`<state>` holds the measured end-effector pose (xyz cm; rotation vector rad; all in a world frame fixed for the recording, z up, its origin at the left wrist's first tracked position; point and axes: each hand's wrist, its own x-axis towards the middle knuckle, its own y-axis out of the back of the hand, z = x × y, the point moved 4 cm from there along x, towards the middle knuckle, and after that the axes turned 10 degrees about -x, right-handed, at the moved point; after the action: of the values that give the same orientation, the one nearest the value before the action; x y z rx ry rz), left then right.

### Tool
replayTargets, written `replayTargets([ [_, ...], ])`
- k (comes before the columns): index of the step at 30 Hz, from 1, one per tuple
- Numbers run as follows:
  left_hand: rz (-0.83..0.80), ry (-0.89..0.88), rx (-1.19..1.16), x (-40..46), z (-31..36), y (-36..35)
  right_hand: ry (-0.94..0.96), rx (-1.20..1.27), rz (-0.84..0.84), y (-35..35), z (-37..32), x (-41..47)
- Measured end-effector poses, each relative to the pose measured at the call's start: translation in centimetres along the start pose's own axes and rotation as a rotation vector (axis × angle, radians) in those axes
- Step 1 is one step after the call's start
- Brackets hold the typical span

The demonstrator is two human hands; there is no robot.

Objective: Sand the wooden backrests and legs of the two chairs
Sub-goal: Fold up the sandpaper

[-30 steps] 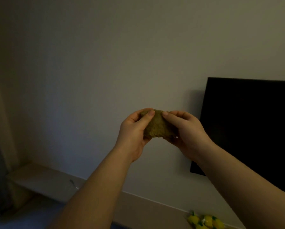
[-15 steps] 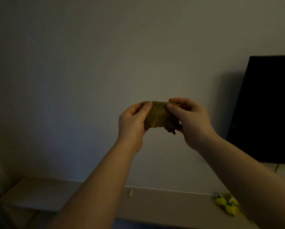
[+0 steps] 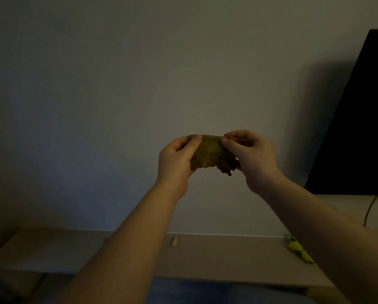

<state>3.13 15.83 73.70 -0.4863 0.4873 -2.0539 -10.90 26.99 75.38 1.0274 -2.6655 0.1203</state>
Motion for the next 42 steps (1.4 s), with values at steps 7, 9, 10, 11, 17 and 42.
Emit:
replayTargets([
  [7, 0.027, 0.120, 0.005, 5.8, -5.4, 5.0, -0.095, -0.079, 0.039, -3.3, 6.7, 3.8],
  [9, 0.008, 0.148, 0.023, 8.2, -6.0, 6.5, -0.111, -0.095, 0.052, -4.6, 8.3, 5.4],
  [10, -0.009, 0.158, 0.033, 9.6, -6.2, 7.2, -0.117, -0.102, 0.066, -5.3, 9.0, 6.3],
  [11, -0.025, 0.166, 0.038, 11.0, -6.5, 7.9, -0.122, -0.107, 0.075, -6.0, 9.7, 7.2],
  [17, -0.058, 0.228, 0.086, 16.9, -9.6, 12.0, -0.188, -0.137, 0.085, -9.7, 15.8, 10.8],
  [42, 0.187, 0.594, 0.364, 18.1, -53.1, 33.9, -0.538, -0.449, -0.004, -8.7, 62.7, 6.8],
])
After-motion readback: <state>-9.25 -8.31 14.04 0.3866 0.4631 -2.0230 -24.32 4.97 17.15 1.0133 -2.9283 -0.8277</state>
